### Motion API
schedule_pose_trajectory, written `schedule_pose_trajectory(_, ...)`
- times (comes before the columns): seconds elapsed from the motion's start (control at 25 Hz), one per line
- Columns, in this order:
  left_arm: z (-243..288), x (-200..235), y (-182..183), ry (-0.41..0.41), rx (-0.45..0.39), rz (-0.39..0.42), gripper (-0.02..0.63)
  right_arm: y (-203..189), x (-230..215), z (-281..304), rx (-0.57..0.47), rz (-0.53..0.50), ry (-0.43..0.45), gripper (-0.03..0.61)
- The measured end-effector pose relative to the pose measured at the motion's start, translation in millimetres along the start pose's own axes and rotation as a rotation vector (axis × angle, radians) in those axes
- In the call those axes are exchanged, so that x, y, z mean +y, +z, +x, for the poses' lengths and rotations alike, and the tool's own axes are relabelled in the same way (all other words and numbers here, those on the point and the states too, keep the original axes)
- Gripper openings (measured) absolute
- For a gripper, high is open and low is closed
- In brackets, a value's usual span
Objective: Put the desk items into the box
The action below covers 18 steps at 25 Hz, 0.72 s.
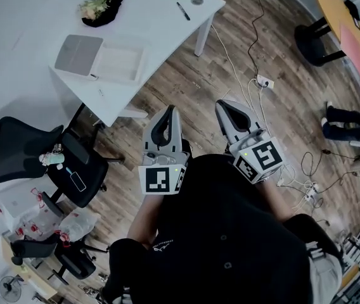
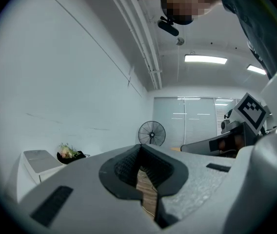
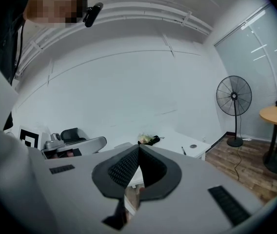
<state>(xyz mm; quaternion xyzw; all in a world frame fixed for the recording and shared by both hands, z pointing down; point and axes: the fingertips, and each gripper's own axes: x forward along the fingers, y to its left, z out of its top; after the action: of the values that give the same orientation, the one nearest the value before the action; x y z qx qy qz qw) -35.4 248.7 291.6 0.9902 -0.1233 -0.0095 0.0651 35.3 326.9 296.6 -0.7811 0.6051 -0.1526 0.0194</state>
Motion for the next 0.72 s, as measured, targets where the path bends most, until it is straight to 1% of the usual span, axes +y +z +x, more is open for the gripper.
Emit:
schedule_pose_trajectory(0.16, 7, 36, 13, 0.015, -0.028, -0.004, 0.008, 14, 13, 36, -0.025, -0.016, 0.008, -0.002)
schedule_pose_trajectory(0.36, 17, 80, 23, 0.037, -0.052, 0.011, 0.008, 27, 29, 81, -0.05, -0.032, 0.04, -0.002)
schedule_pose_trajectory(0.56, 28, 124, 27, 0.085, -0.051, 0.004, 0.008, 31, 44, 130, -0.019, -0.044, 0.097, -0.002)
schedule_pose_trajectory(0.72, 25, 155, 18, 0.151, -0.02, -0.017, 0.008, 30, 52, 162, 0.018, -0.035, 0.137, -0.002)
